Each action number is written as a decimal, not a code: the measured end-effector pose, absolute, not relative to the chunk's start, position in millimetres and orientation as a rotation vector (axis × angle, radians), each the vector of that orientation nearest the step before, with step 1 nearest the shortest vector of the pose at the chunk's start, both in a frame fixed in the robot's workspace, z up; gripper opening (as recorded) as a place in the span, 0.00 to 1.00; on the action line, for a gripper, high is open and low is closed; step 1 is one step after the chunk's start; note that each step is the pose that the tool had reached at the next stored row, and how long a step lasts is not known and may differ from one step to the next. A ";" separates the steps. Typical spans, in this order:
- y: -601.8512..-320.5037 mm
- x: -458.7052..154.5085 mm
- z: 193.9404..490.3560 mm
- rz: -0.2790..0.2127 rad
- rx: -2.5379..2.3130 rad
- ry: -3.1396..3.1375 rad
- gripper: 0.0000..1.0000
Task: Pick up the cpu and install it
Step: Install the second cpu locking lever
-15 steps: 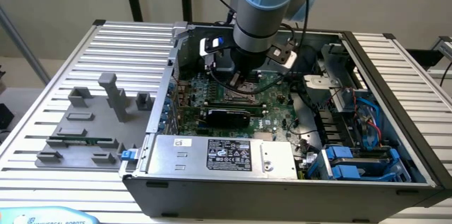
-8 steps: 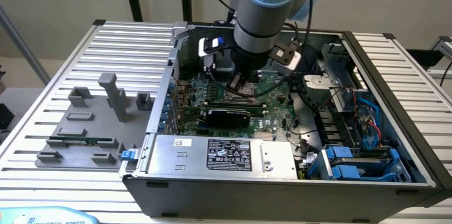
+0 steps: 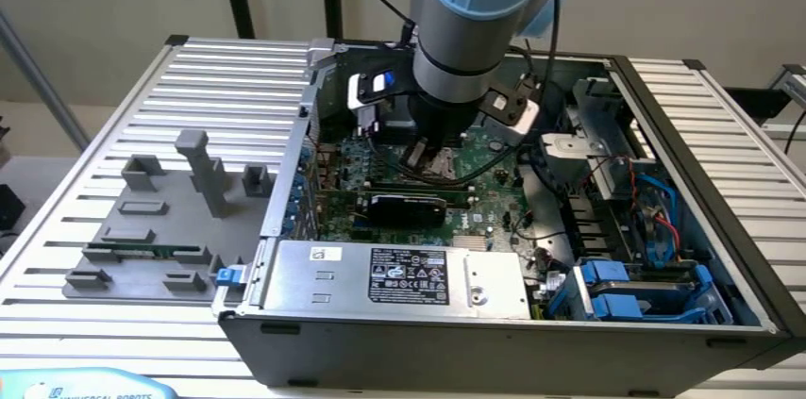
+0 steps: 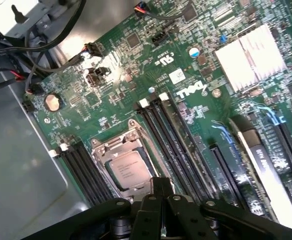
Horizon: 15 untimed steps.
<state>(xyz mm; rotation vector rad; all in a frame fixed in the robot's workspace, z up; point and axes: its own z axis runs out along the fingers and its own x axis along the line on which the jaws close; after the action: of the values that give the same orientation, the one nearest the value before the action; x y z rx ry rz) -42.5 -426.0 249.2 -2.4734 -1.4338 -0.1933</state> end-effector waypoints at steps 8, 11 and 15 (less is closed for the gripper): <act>-427.4 -63.5 246.9 -0.195 -2.470 -1.434 0.11; -424.4 -68.6 243.8 -0.196 -2.469 -1.433 0.11; -417.7 -70.2 239.9 -0.198 -2.467 -1.432 0.11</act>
<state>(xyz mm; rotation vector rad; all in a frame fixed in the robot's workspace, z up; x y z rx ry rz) -70.2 -417.7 239.9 -2.4666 -1.4321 -0.1982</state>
